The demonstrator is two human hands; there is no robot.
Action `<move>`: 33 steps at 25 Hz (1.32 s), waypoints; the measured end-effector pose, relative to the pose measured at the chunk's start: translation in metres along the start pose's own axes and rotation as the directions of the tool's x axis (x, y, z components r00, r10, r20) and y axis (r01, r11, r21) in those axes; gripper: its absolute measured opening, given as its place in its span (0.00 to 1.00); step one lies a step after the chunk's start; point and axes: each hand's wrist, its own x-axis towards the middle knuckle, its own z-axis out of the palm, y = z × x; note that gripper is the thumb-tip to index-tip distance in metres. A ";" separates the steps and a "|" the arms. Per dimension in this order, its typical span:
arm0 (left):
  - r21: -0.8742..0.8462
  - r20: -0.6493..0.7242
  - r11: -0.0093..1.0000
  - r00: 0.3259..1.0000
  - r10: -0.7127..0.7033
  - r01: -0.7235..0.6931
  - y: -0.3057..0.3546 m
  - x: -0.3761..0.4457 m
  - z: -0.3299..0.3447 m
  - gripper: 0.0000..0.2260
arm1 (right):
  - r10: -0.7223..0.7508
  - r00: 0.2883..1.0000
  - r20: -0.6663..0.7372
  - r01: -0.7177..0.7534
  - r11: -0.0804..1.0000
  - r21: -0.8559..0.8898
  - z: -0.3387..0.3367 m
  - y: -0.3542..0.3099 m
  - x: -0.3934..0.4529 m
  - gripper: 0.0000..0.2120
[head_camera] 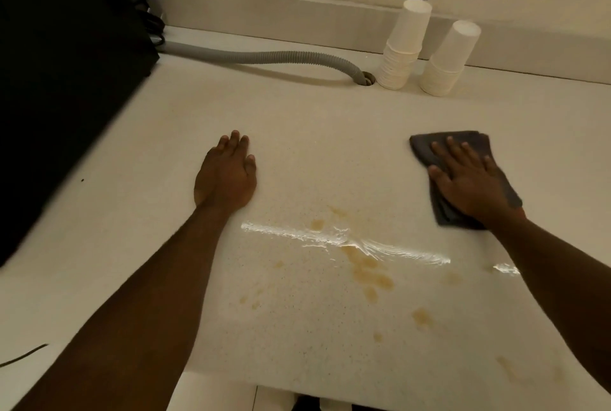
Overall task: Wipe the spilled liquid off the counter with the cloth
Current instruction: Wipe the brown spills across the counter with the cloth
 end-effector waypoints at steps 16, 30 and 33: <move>-0.125 -0.010 0.992 1.000 -0.011 0.010 -0.019 -0.068 -0.027 0.22 | -0.668 0.737 0.105 0.675 0.735 -0.062 0.017 -0.126 -0.091 0.27; -0.091 -0.037 0.994 0.997 -0.071 0.068 -0.035 -0.094 -0.022 0.23 | -0.221 0.973 0.062 0.220 0.975 0.035 0.018 -0.239 -0.013 0.33; -0.131 -0.029 0.989 0.997 -0.074 0.069 -0.036 -0.092 -0.023 0.22 | -0.397 0.915 0.075 0.399 0.917 -0.017 0.026 -0.275 -0.059 0.34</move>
